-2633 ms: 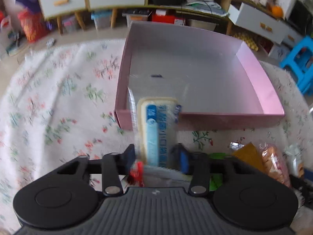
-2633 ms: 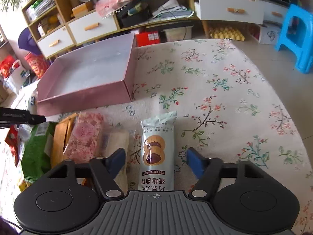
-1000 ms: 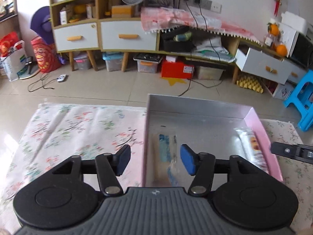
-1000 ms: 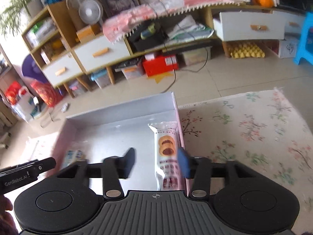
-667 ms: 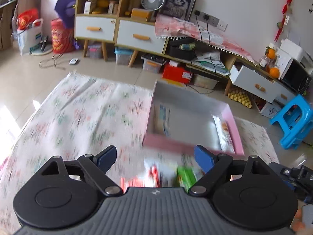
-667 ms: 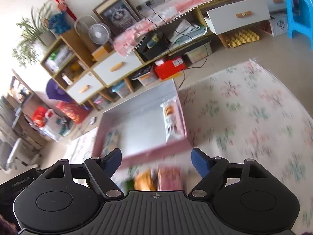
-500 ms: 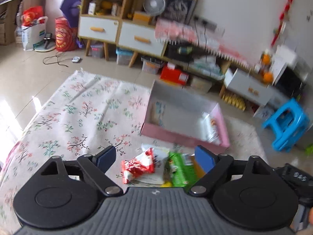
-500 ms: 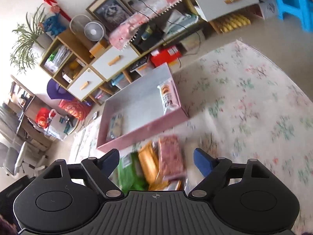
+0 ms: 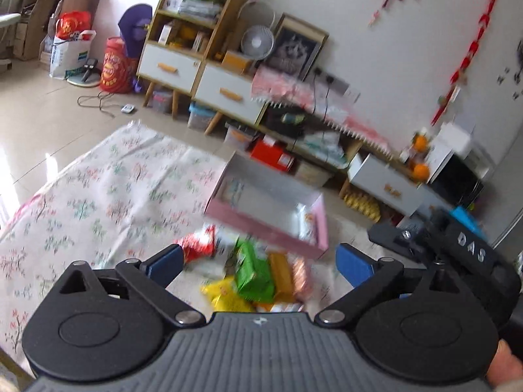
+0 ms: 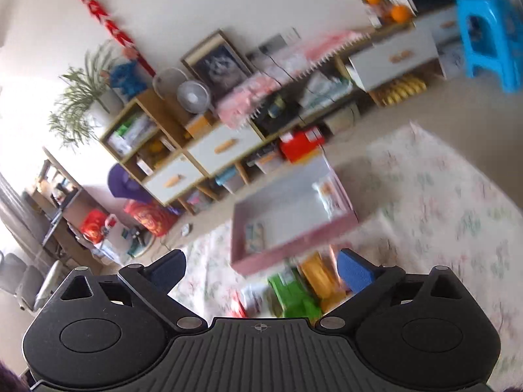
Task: Organize snacks
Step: 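Move both grippers back to the snack pile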
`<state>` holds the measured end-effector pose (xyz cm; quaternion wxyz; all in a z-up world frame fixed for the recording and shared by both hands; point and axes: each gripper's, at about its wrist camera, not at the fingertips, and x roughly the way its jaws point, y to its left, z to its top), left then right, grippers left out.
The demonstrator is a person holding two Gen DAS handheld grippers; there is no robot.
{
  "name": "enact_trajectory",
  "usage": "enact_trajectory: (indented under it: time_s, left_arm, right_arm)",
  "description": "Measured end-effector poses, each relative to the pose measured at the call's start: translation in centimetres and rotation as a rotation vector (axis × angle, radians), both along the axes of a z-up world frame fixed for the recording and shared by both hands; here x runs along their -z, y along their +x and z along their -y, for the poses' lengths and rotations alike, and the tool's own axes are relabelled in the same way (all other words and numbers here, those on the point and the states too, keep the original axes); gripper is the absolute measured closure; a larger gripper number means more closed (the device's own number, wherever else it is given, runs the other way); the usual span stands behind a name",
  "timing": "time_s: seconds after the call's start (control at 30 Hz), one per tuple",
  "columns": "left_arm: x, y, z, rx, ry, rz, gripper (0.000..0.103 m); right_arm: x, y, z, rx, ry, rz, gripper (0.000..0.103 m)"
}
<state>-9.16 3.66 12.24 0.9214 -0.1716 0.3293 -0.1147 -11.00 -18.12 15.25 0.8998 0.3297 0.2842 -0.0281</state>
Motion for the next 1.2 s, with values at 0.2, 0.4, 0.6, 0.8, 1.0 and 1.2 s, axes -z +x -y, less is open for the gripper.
enact_trajectory:
  time_s: [0.2,0.4,0.6,0.8,1.0,1.2]
  left_arm:
    - [1.4,1.2,-0.6,0.018,-0.019,-0.063,0.007]
    - [2.3,1.7,-1.3,0.028,-0.055,-0.117,0.008]
    - [2.4,0.5,-0.7,0.063,-0.031,-0.096,0.008]
    - [2.8,1.7,-1.7,0.075,-0.038,-0.117,0.008]
    - [4.1,4.1,-3.7,0.035,0.074,-0.098,0.006]
    - [6.7,6.2,-4.7,0.018,0.088,-0.165,0.007]
  right_arm:
    - [1.3,0.4,-1.0,-0.011,-0.025,-0.037,0.003]
    - [1.8,-0.3,-1.3,0.012,-0.063,-0.050,0.003]
    - [2.4,-0.5,-1.2,0.013,-0.039,-0.060,0.003]
    - [3.5,0.2,-0.5,-0.017,-0.076,-0.077,0.003]
    - [6.5,0.8,2.9,0.014,-0.131,-0.167,0.003]
    - [8.5,1.1,5.2,0.054,-0.164,-0.216,0.003]
